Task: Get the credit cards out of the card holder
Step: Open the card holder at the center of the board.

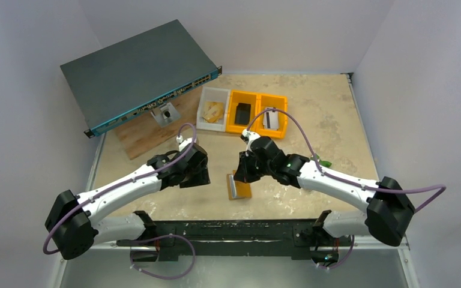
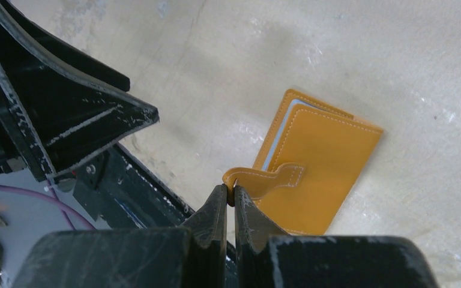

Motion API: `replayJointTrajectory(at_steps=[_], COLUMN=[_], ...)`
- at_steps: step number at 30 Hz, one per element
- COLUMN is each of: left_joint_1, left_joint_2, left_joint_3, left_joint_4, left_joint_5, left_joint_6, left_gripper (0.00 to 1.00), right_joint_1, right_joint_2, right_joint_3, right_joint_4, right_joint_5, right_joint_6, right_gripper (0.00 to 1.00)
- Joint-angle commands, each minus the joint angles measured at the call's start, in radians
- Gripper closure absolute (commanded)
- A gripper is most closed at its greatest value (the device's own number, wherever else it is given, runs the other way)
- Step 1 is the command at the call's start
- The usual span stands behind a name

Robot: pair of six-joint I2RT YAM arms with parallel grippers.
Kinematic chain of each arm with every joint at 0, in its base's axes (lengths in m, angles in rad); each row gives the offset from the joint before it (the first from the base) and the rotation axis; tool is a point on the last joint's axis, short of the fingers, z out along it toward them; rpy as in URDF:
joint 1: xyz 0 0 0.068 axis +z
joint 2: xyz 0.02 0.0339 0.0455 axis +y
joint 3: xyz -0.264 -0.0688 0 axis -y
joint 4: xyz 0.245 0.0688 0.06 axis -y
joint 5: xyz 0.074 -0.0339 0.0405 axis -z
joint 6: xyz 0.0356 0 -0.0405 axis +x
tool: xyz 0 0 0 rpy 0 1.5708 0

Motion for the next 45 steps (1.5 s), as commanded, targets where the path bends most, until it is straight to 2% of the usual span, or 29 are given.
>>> replayJointTrajectory(at_steps=[1, 8, 14, 22, 27, 32, 35, 45], left_joint_1=[0.006, 0.005, 0.005, 0.043, 0.078, 0.079, 0.080, 0.058], left_joint_2=[-0.007, 0.033, 0.027, -0.012, -0.051, -0.043, -0.021, 0.092], left_joint_3=[-0.018, -0.022, -0.053, -0.046, -0.067, -0.094, -0.110, -0.112], left_joint_4=[0.022, 0.057, 0.091, 0.058, 0.060, 0.098, 0.142, 0.228], left_joint_5=[0.024, 0.113, 0.181, 0.183, 0.213, 0.233, 0.243, 0.258], left_joint_6=[-0.031, 0.002, 0.011, 0.041, 0.047, 0.023, 0.005, -0.017], left_gripper=[0.44, 0.47, 0.48, 0.48, 0.48, 0.50, 0.54, 0.70], right_joint_1=[-0.006, -0.017, -0.016, 0.013, 0.064, 0.067, 0.067, 0.067], right_joint_2=[-0.055, -0.145, -0.217, -0.096, 0.000, -0.013, -0.056, -0.229], right_joint_3=[0.006, -0.074, -0.029, 0.055, 0.145, 0.137, 0.101, -0.180], right_joint_4=[-0.121, -0.217, -0.245, -0.130, -0.096, -0.106, -0.149, -0.175], right_joint_5=[0.019, 0.105, 0.147, 0.080, 0.064, 0.072, 0.094, 0.141], right_joint_6=[-0.011, 0.075, 0.117, 0.214, 0.204, 0.171, 0.168, 0.291], right_gripper=[1.00, 1.00, 1.00, 1.00, 1.00, 1.00, 1.00, 1.00])
